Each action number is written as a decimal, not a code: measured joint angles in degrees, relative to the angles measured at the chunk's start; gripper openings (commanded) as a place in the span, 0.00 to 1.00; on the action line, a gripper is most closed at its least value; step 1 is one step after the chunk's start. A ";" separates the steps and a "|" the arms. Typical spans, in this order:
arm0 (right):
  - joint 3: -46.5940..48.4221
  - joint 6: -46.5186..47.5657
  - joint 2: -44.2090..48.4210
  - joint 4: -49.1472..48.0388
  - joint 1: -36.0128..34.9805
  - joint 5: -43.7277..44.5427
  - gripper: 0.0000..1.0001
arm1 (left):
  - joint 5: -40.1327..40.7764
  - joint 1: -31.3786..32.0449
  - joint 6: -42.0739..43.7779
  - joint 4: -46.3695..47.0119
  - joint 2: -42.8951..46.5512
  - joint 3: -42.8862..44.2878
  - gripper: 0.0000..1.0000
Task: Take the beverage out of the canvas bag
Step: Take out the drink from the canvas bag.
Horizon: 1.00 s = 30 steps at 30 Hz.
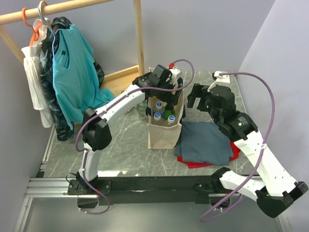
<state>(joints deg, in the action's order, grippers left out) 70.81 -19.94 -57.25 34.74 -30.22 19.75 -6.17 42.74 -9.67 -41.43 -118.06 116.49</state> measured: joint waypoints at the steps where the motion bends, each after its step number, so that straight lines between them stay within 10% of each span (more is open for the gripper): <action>1: 0.00 0.00 0.00 0.00 0.04 -0.02 1.00 | 0.11 0.04 0.00 0.04 0.00 -0.02 0.88; 30: -0.33 0.00 -0.72 -0.50 1.51 -2.47 1.00 | 1.81 0.33 0.02 0.24 -2.23 0.46 0.70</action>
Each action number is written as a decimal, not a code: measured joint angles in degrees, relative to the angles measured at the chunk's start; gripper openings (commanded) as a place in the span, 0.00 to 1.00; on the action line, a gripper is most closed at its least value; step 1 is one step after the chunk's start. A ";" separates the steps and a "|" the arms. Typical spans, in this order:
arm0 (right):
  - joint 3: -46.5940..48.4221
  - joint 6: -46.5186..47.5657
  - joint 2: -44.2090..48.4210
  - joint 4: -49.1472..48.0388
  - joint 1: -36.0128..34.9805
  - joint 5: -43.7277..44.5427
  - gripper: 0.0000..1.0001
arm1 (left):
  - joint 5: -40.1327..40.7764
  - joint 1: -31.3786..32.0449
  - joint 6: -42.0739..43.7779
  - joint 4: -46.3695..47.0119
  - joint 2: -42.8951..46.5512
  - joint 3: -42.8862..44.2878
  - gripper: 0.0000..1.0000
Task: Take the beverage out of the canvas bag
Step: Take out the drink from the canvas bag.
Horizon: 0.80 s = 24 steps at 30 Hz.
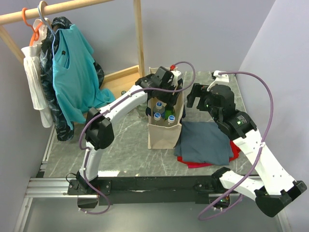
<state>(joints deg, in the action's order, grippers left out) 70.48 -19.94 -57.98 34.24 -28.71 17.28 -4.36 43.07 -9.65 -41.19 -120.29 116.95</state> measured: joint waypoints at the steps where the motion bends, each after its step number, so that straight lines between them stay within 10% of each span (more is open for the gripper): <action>1: -0.07 0.00 0.00 -0.02 0.00 -0.02 1.00 | 0.07 0.00 -0.02 -0.02 -0.22 0.39 0.69; 24: -0.44 0.00 -0.35 -0.35 0.35 -1.09 1.00 | 0.11 0.17 0.00 -0.33 -0.61 1.49 0.58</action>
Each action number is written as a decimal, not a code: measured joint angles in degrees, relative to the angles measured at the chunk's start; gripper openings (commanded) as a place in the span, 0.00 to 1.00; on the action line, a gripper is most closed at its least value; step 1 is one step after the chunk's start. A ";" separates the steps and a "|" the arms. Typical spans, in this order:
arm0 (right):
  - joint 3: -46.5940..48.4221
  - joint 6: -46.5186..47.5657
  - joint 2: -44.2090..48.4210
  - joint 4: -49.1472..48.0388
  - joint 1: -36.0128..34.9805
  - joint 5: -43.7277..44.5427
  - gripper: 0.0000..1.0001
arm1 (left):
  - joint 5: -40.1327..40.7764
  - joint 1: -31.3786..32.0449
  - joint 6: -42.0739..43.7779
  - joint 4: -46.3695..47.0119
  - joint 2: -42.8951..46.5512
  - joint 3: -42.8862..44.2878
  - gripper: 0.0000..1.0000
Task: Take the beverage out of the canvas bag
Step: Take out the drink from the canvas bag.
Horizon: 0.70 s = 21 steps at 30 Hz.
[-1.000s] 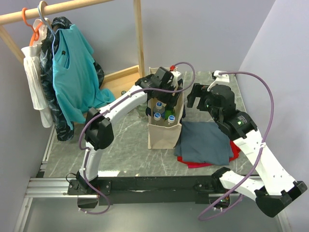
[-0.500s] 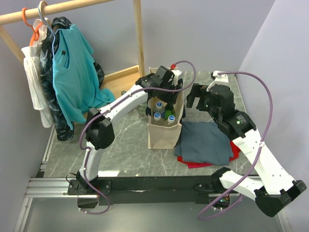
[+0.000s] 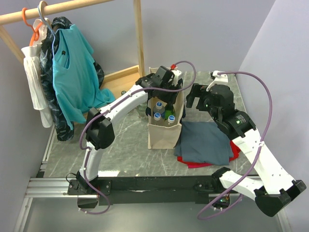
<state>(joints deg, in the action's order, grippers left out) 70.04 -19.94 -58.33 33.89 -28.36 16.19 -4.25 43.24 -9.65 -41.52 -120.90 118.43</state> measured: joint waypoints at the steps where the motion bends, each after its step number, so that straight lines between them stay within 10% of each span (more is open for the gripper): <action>1: 0.00 0.00 0.00 0.00 0.02 -0.02 1.00 | 0.00 0.02 -0.02 -0.02 0.00 0.00 0.57; 21: 0.00 0.00 -0.35 -0.02 0.02 -0.55 1.00 | -0.20 0.46 0.15 -1.22 -0.02 0.00 0.44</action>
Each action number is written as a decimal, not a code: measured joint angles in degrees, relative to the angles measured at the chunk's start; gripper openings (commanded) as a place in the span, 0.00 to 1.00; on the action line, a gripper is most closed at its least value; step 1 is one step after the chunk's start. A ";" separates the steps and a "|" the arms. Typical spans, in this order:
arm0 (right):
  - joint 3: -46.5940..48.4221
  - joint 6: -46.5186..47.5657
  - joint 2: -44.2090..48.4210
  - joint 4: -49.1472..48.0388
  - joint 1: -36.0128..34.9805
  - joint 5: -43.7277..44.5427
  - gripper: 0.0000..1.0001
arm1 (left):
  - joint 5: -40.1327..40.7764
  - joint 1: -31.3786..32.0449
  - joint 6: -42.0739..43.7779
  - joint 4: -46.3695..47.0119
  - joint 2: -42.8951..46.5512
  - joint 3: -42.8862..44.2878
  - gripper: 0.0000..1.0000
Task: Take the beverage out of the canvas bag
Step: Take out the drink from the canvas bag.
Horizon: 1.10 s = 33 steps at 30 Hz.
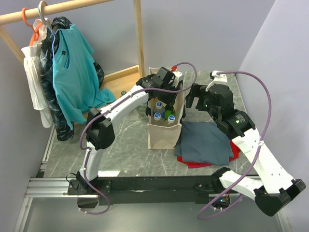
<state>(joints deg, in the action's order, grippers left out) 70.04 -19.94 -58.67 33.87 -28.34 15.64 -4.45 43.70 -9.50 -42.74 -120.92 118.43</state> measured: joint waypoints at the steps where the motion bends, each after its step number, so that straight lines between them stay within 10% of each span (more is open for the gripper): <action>1: 0.00 -0.02 0.00 -0.02 0.00 -0.09 1.00 | -0.09 0.00 -0.02 0.02 0.00 0.00 0.44; 17: 0.00 0.00 0.00 0.00 0.11 -0.31 1.00 | -0.22 0.28 0.31 0.11 0.00 0.00 0.01; 33: 0.00 0.00 0.00 -0.02 0.11 -0.28 1.00 | 2.05 0.55 -0.44 1.25 0.02 -0.11 0.01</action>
<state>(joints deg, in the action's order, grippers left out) 70.04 -19.94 -58.67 33.85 -28.23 15.35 -2.39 44.25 -9.93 -41.50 -120.90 118.32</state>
